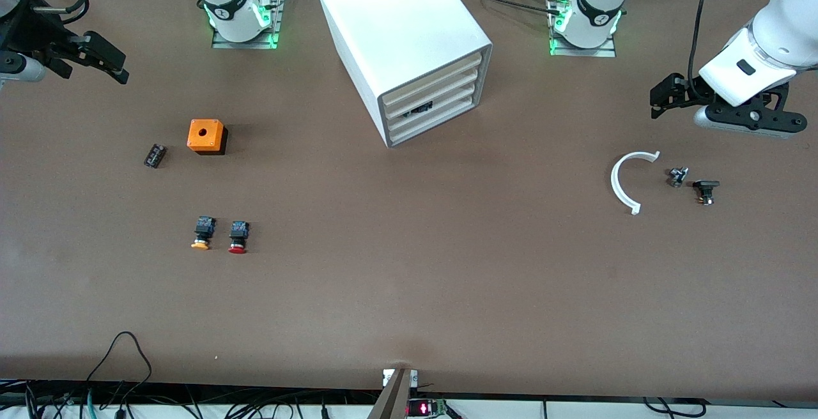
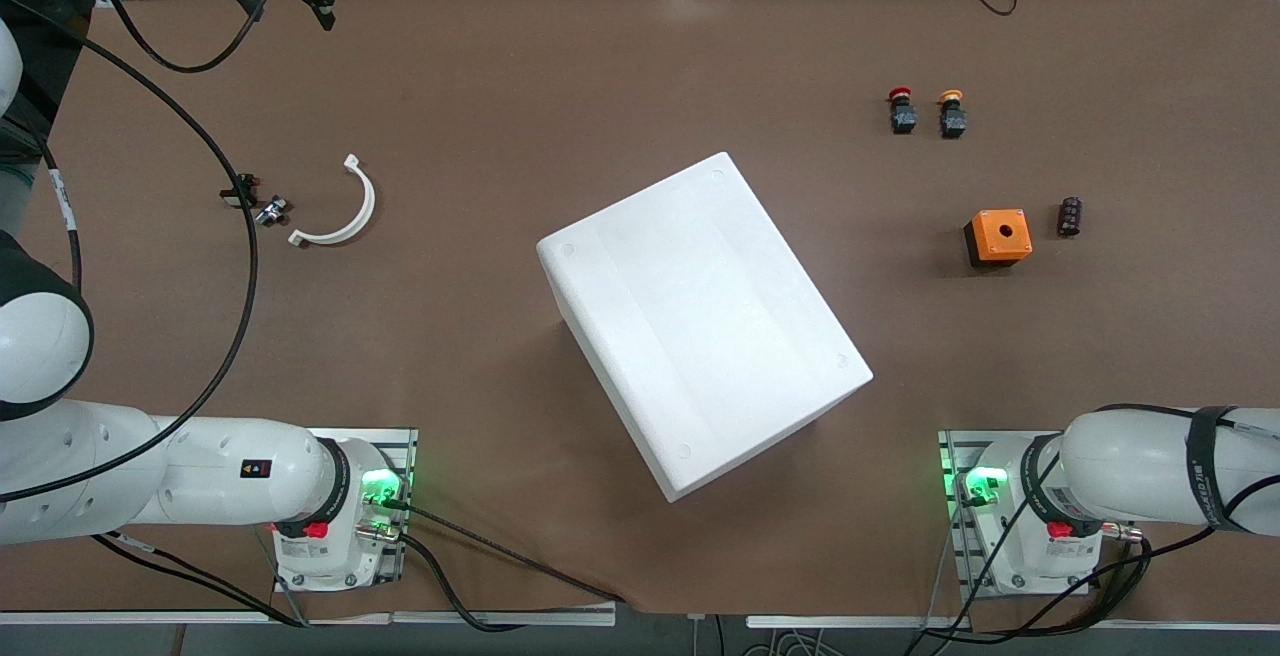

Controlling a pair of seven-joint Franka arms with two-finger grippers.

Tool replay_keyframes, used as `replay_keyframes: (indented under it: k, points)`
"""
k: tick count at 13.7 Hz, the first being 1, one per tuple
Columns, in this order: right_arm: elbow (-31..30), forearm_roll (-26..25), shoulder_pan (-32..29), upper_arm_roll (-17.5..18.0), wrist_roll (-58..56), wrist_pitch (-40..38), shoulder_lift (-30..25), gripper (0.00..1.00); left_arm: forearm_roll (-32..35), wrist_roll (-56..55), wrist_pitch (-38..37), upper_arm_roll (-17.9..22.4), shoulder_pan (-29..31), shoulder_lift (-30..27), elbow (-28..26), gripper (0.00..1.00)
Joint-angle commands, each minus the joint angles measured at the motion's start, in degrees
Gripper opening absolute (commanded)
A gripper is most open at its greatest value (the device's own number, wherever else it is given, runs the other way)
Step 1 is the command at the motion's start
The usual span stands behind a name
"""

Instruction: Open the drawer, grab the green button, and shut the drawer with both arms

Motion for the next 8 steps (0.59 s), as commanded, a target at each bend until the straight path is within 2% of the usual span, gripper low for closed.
replay_keyframes:
  k: [1, 6, 8]
  points:
    - [0.9, -0.4, -0.2, 0.4, -1.3, -1.2, 0.3, 1.00, -0.3, 1.2, -1.0, 0.1, -0.2, -0.2, 0.9, 0.99]
    - [1.2, -0.8, -0.2, 0.4, -1.5, -2.0, 0.3, 1.00, -0.3, 1.2, -1.1, 0.1, -0.2, -0.1, 1.1, 0.99]
    - [0.7, -1.0, -0.1, 0.8, -1.0, -7.2, 0.7, 1.00, -0.4, 1.5, -1.9, 0.1, -0.2, -0.2, 1.1, 0.99]
